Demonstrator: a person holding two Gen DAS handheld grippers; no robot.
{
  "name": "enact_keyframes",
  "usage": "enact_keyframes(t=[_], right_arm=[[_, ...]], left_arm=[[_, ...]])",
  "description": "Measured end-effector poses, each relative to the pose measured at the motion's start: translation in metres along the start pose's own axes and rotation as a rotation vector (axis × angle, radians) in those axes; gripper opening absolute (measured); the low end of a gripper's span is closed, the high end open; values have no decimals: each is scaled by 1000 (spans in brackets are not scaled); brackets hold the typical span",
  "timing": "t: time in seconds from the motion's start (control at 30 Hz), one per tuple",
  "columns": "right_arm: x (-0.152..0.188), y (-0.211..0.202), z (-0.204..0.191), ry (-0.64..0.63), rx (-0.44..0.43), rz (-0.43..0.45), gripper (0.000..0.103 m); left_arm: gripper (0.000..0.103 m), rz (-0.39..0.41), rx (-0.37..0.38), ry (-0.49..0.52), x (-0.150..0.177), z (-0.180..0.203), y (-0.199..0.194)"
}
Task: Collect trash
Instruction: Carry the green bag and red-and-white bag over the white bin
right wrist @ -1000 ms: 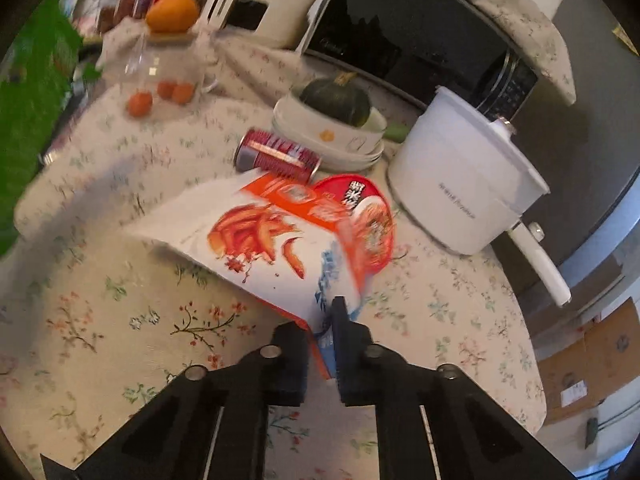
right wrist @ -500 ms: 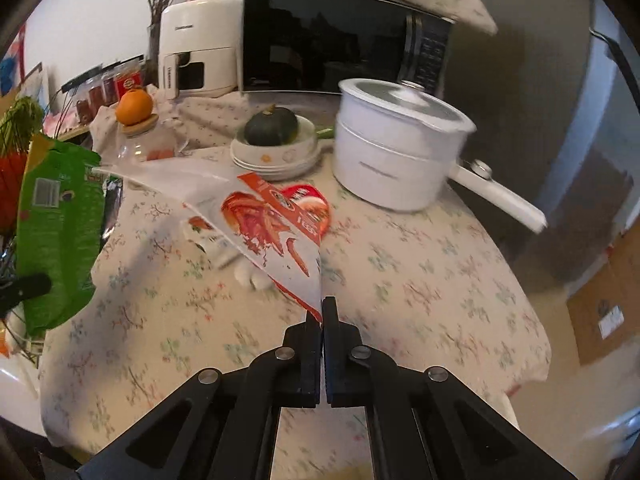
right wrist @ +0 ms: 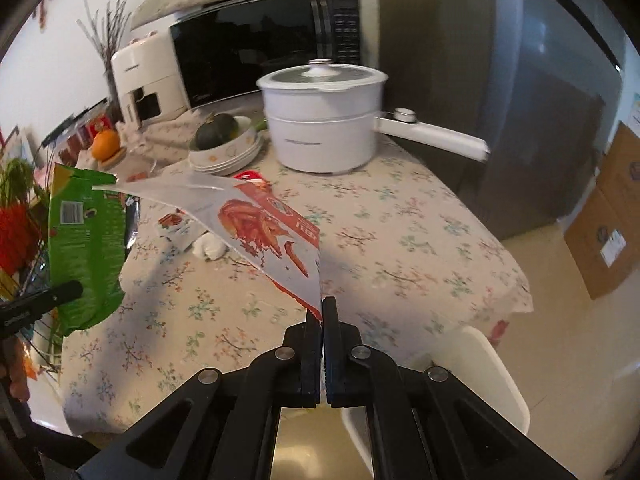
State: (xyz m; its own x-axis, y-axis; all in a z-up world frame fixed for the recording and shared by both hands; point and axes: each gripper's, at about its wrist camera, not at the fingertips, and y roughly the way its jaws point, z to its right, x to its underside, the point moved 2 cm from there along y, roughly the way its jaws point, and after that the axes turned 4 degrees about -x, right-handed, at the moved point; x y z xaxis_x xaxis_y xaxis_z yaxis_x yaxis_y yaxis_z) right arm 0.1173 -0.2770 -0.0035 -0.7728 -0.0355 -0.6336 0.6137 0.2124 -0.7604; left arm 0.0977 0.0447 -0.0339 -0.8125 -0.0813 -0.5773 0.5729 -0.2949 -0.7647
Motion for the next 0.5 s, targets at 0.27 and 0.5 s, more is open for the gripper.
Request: enact_keyframes(t=[0.27, 0.5], right_arm=[[36, -24, 79, 124, 64, -23, 1], [69, -40, 129, 227, 82, -57, 1]], left_arm=[[12, 3, 62, 59, -1, 41, 5], [12, -16, 106, 129, 2, 83, 20]])
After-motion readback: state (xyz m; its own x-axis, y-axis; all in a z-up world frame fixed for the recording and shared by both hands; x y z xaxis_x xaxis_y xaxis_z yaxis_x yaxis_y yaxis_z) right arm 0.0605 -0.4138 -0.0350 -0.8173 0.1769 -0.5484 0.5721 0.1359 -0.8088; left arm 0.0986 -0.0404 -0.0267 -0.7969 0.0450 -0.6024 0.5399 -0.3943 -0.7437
